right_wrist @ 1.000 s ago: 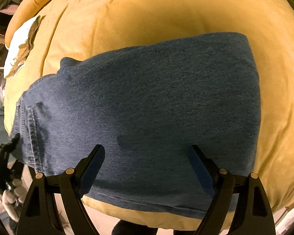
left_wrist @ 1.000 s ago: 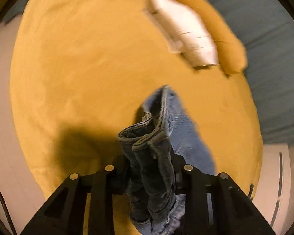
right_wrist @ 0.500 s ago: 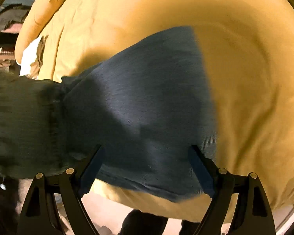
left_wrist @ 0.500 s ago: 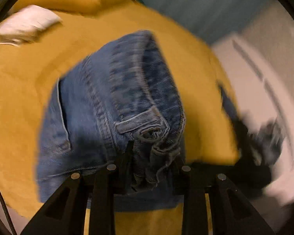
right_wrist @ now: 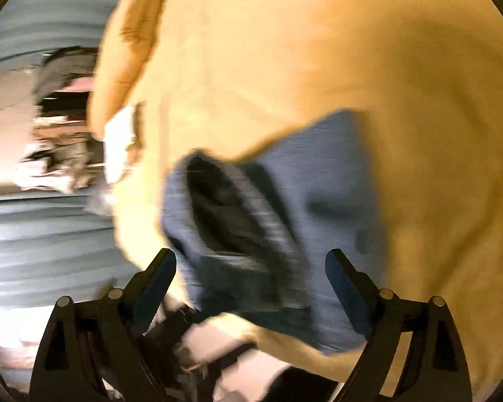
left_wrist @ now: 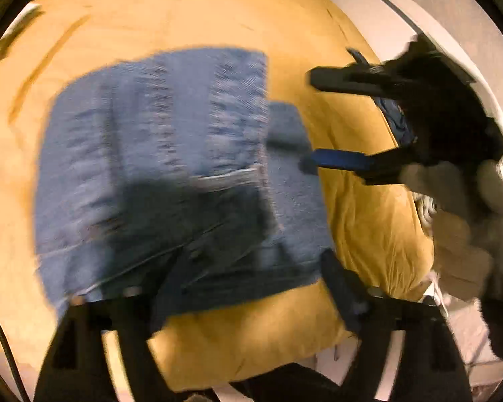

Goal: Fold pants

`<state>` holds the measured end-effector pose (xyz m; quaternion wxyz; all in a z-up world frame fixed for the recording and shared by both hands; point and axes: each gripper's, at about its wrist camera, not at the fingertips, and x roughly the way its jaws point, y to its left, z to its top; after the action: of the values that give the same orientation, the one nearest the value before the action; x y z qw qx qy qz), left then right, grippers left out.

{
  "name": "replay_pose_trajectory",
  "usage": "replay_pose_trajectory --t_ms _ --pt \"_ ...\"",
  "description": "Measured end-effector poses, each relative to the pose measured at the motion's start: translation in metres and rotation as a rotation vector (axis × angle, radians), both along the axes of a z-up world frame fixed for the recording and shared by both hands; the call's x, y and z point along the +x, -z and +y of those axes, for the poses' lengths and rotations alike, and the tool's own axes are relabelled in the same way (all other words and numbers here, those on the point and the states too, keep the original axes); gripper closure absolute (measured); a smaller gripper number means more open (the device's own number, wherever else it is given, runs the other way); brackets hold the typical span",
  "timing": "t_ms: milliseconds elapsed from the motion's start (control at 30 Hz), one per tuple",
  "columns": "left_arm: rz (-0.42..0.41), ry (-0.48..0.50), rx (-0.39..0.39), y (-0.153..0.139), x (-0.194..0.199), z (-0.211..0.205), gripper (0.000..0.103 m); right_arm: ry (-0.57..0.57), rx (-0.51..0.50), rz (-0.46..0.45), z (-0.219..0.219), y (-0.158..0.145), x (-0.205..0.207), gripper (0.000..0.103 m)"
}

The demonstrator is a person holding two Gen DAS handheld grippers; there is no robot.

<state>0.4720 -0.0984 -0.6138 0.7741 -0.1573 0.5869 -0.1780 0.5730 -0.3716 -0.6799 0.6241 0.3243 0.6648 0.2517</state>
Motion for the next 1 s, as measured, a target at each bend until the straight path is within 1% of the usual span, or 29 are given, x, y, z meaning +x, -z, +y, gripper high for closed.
replay_pose_trajectory --t_ms 33,100,133,167,200,233,267,333,367,400,433,467,500,533,567,600,633,667,733,800,833,867,933,1000 --pt "-0.02 -0.035 0.026 -0.006 -0.006 0.011 0.009 -0.03 -0.02 -0.017 0.01 0.002 0.003 0.008" --pt "-0.047 -0.116 0.107 -0.01 -0.015 0.037 0.007 -0.116 -0.07 -0.066 0.032 0.011 0.007 0.008" --pt "-0.041 -0.154 0.149 -0.007 -0.023 0.049 0.007 -0.146 -0.088 -0.074 0.041 0.016 0.009 0.008" --pt "-0.017 -0.184 0.178 -0.002 -0.02 0.06 0.007 -0.184 -0.107 -0.079 0.051 0.025 0.01 0.008" --pt "0.022 -0.228 0.198 0.005 -0.018 0.078 0.007 -0.226 -0.156 -0.087 0.061 0.034 0.013 0.008" --pt "0.038 -0.257 0.205 0.007 -0.019 0.087 0.007 -0.249 -0.179 -0.089 0.066 0.041 0.015 0.008" --pt "0.055 -0.321 0.217 0.01 -0.018 0.108 0.007 -0.264 -0.176 -0.089 0.07 0.048 0.018 0.007" --pt "0.057 -0.405 0.227 0.009 -0.018 0.134 0.007 -0.264 -0.155 -0.095 0.076 0.049 0.019 0.007" --pt "0.053 -0.432 0.233 0.007 -0.019 0.141 0.007 -0.248 -0.137 -0.1 0.079 0.047 0.019 0.01" --pt "0.048 -0.458 0.242 0.004 -0.017 0.15 0.007 -0.225 -0.124 -0.114 0.079 0.042 0.02 0.033" --pt "0.037 -0.491 0.247 -0.003 -0.014 0.16 0.007 -0.209 -0.154 -0.127 0.078 0.034 0.017 0.055" --pt "0.028 -0.512 0.245 -0.009 -0.013 0.166 0.007 -0.201 -0.17 -0.131 0.077 0.028 0.012 0.074" --pt "0.02 -0.529 0.238 -0.013 -0.012 0.173 0.007 -0.176 -0.164 -0.128 0.071 0.019 0.008 0.08" --pt "0.012 -0.542 0.223 -0.017 -0.008 0.175 0.007 -0.136 -0.142 -0.119 0.06 0.008 0.003 0.082" --pt "0.004 -0.555 0.201 -0.023 -0.002 0.176 0.007 -0.106 -0.142 -0.114 0.053 -0.004 0.0 0.083" --pt "-0.001 -0.559 0.188 -0.026 0.001 0.169 0.007 -0.08 -0.15 -0.114 0.043 -0.013 -0.004 0.084" --pt "-0.009 -0.555 0.16 -0.031 0.01 0.167 0.007 -0.045 -0.168 -0.115 0.024 -0.022 -0.011 0.084" --pt "-0.009 -0.546 0.145 -0.031 0.018 0.165 0.007 -0.023 -0.179 -0.108 0.013 -0.025 -0.016 0.084" --pt "0.002 -0.515 0.104 -0.03 0.04 0.155 0.007 0.047 -0.21 -0.068 -0.023 -0.023 -0.027 0.084" --pt "0.023 -0.481 0.057 -0.02 0.065 0.136 0.007 0.102 -0.273 -0.018 -0.062 -0.01 -0.037 0.084" --pt "0.034 -0.466 0.036 -0.017 0.071 0.127 0.007 0.134 -0.288 0.007 -0.079 -0.004 -0.042 0.084" --pt "0.062 -0.435 -0.004 -0.011 0.087 0.114 0.007 0.171 -0.299 0.034 -0.095 0.004 -0.044 0.084" --pt "0.09 -0.396 -0.047 -0.006 0.105 0.096 0.007 0.226 -0.339 0.055 -0.121 0.017 -0.046 0.084" --pt "0.132 -0.351 -0.099 0.003 0.123 0.075 0.007 0.263 -0.349 0.062 -0.136 0.026 -0.043 0.084"
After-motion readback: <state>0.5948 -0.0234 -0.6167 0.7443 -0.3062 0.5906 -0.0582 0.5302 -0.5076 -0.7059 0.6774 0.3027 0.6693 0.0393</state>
